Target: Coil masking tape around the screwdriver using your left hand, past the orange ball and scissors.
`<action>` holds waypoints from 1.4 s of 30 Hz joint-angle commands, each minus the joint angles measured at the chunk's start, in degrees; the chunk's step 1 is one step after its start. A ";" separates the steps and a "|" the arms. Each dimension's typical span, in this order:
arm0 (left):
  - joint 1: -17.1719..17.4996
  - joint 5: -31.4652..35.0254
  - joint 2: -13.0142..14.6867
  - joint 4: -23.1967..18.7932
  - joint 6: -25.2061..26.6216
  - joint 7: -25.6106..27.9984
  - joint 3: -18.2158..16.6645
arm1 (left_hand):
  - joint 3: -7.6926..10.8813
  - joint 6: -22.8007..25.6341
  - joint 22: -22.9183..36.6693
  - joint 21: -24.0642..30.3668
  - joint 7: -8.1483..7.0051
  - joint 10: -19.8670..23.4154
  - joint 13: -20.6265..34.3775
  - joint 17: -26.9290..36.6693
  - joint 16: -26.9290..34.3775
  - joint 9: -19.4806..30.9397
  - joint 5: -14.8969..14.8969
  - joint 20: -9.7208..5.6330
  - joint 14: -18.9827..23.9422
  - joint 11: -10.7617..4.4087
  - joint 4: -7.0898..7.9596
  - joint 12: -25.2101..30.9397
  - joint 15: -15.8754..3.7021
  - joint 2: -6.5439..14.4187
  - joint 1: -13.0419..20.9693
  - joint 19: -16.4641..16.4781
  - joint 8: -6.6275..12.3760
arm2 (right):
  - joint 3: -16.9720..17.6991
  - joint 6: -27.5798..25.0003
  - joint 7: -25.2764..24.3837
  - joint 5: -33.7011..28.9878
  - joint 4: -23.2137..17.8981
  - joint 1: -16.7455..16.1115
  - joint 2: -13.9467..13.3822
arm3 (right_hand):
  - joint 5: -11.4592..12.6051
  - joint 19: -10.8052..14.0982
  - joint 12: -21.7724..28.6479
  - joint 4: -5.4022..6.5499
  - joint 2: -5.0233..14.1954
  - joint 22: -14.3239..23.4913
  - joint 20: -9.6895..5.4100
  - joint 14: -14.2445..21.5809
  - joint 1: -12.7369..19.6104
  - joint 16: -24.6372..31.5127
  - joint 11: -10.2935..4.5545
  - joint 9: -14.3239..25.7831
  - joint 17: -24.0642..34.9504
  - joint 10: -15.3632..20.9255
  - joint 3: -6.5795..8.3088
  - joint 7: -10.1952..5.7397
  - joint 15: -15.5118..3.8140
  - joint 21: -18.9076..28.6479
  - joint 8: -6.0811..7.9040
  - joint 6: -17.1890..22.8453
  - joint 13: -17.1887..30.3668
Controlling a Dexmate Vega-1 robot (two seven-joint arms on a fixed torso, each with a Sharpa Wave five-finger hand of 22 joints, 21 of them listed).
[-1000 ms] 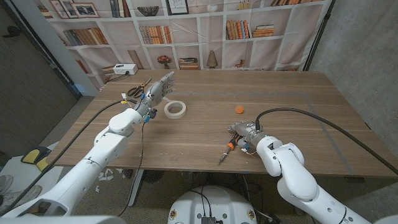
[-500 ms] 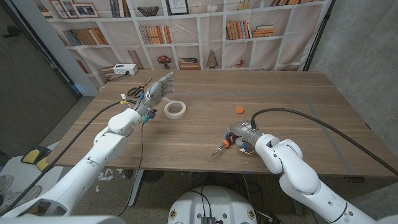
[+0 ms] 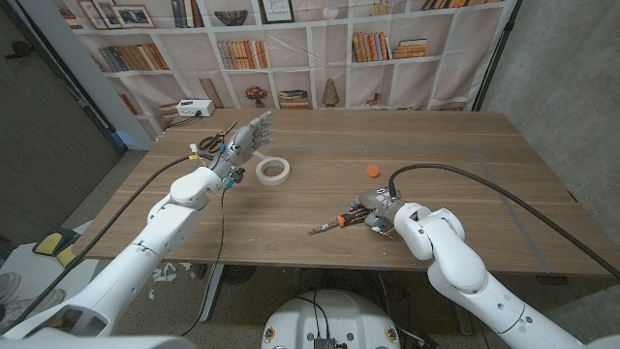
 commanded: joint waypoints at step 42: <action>0.49 44.53 19.98 -33.68 46.83 13.00 10.70 | 3.49 24.58 5.24 7.05 1.38 23.87 1.77 3.67 5.97 0.87 -0.89 -3.54 19.57 -6.13 -10.63 6.14 -9.73 -3.68 15.33 6.28 4.68 | 4.92 -1.80 -52.50 10.49 4.70 -4.76 0.66 | 1.47 5.04 8.22 2.30 3.97 6.84 -11.97 29.27 6.40 10.97 2.98 0.11 16.73 28.46 -0.03 9.31 -11.34 17.47 1.44 26.90 1.09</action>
